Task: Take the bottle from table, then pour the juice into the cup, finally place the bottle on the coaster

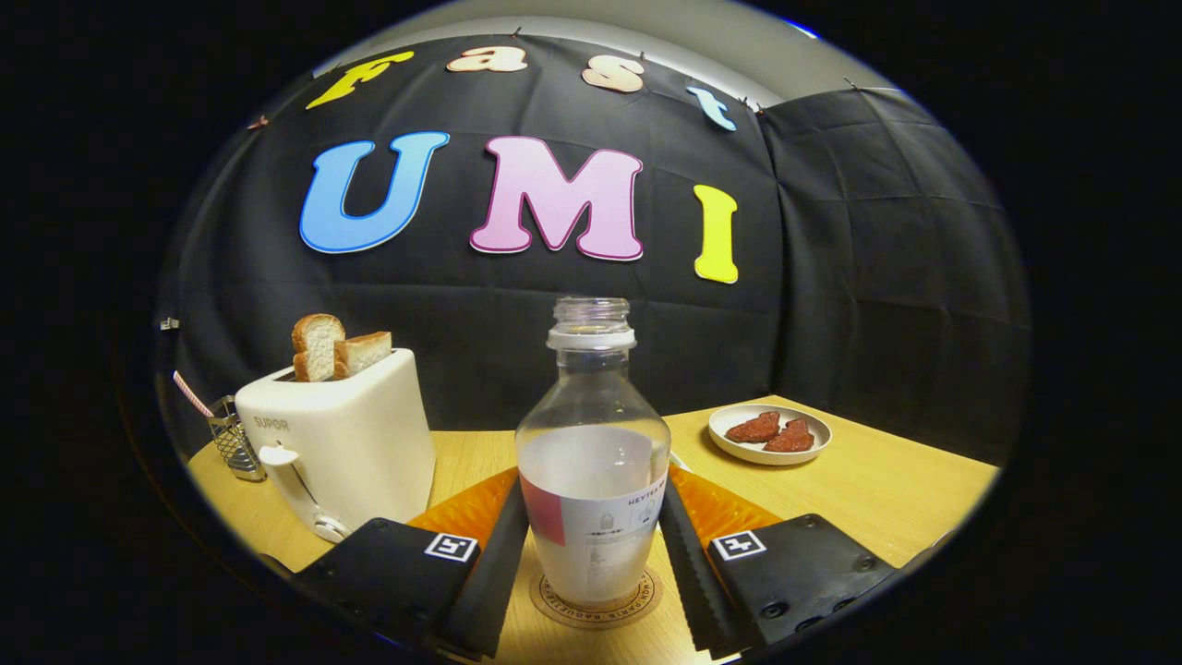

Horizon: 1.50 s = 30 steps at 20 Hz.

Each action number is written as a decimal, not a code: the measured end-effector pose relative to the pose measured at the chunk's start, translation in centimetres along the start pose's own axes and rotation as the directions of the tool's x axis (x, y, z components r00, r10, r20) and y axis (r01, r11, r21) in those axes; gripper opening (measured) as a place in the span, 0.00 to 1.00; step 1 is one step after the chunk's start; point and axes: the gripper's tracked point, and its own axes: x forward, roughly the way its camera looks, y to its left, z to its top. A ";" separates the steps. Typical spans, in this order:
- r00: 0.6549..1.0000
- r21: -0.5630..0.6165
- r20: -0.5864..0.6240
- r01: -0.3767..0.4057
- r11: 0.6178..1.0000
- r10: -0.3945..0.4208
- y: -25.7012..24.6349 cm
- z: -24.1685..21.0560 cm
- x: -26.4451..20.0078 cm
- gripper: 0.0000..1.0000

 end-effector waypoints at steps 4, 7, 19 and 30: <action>1.000 0.003 -0.003 0.003 1.000 -0.003 -0.2 -0.5 0.4 0.77; 1.000 0.011 0.006 -0.001 1.000 0.001 -0.1 -0.1 0.6 0.79; 1.000 -0.001 -0.019 0.004 1.000 -0.004 -1.3 -0.2 -3.5 0.97; 0.998 0.006 -0.015 -0.062 0.998 0.062 -2.5 2.2 -14.5 0.97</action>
